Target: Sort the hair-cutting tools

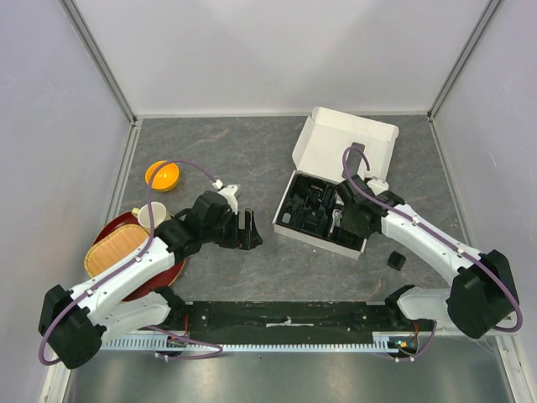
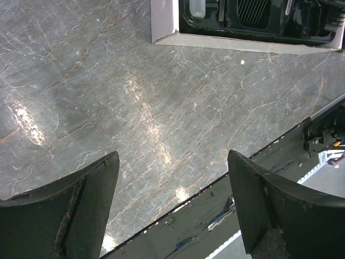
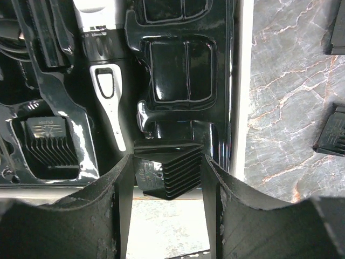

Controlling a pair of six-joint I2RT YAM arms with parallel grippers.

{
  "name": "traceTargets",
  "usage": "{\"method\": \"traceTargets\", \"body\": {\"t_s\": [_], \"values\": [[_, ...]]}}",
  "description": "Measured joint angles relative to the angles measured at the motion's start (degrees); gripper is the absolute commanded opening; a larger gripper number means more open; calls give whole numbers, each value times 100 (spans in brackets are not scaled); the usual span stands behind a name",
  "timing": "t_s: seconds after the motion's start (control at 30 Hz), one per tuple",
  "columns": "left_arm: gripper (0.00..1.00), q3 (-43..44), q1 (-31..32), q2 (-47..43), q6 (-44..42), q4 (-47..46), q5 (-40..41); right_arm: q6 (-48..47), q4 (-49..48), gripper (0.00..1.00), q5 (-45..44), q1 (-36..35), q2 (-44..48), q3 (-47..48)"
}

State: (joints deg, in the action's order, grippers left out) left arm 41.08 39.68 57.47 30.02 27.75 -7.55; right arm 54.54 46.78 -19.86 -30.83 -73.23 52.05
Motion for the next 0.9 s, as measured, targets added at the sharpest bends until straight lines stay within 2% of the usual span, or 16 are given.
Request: {"method": "traceTargets", "body": {"t_s": [0.43, 0.9], "values": [[88, 0, 0, 13, 0, 0, 0, -37, -195, 32, 205, 175, -50, -376], [88, 0, 0, 13, 0, 0, 24, -37, -433, 44, 50, 179, -273, -452]]}}
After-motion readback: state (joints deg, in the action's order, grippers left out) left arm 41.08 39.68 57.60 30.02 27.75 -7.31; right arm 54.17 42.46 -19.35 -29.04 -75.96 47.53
